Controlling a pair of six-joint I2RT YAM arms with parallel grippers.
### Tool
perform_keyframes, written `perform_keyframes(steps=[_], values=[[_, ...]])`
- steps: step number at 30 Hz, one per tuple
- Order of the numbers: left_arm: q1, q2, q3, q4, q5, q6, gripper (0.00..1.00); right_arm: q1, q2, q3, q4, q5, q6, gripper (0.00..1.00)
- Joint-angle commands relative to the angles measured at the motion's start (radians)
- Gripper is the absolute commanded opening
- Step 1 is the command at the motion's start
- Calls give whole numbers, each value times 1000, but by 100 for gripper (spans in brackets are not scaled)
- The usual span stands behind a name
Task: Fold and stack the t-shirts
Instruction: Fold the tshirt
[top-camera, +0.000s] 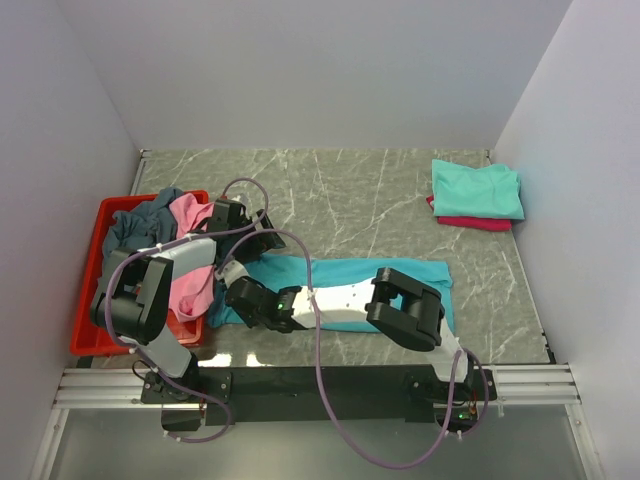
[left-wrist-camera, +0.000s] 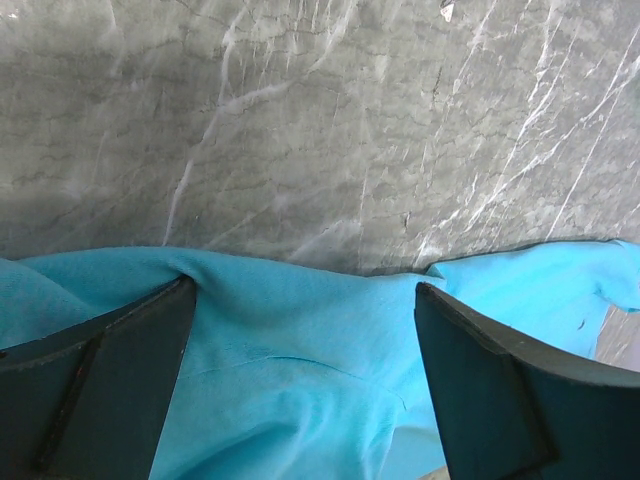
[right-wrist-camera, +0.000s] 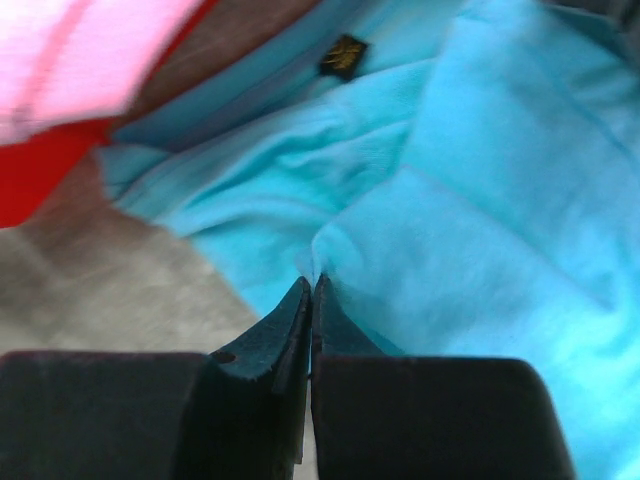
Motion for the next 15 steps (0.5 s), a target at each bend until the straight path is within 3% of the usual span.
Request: perform_keyframes(steps=[1,7,11,15], values=[[5,-26,-1,-2,8,22,97,-3,-26,65,-86,-99,21,4],[7,-21,5,-8,2,26,97,-4,-58,38,-80,-162,18,10],[7,-21,11,-11,-2,26,97,-3,-132,-5,-77,-149,30,36],[7,-30,31,-3,-2,26,97,-15,-251,-123,-72,-60,43,46]])
